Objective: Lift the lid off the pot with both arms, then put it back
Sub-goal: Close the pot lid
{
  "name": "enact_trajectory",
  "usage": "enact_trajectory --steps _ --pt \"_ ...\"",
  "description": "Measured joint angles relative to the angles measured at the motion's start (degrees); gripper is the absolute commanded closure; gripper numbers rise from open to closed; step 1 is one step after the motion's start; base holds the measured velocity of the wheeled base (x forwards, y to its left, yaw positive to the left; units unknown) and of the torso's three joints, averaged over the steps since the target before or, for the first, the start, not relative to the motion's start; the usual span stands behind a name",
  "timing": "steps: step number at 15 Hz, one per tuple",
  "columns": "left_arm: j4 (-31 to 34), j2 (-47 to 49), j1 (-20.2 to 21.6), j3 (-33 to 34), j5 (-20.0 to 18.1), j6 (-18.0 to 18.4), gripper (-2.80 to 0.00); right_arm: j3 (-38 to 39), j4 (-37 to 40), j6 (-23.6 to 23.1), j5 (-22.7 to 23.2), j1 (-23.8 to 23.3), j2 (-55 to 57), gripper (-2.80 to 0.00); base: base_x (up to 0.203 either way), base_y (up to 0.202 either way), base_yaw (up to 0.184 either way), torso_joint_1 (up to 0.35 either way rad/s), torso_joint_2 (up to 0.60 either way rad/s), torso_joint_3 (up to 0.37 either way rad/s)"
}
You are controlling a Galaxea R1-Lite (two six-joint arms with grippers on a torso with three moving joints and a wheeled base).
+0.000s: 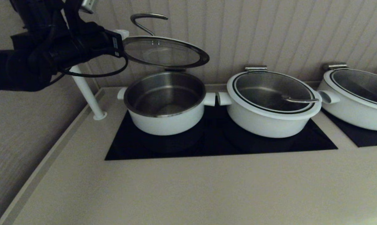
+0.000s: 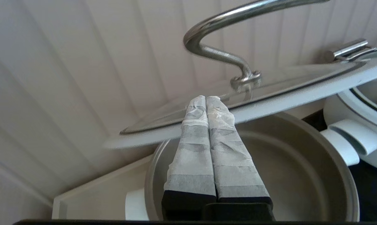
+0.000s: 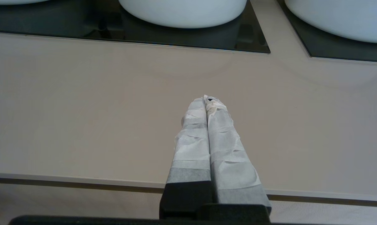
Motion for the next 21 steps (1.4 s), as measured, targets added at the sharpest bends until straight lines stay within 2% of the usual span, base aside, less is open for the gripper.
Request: enact_trajectory --steps 17,21 --pt "0.0 -4.1 0.0 8.8 -0.2 -0.2 0.00 0.0 0.0 0.0 0.0 0.0 0.0 0.00 0.000 0.000 0.000 0.000 0.00 0.000" --pt "-3.7 -5.0 0.0 12.2 -0.2 -0.2 0.00 0.0 0.0 0.0 0.0 0.0 0.0 0.00 0.000 0.000 0.000 0.000 0.00 0.000"
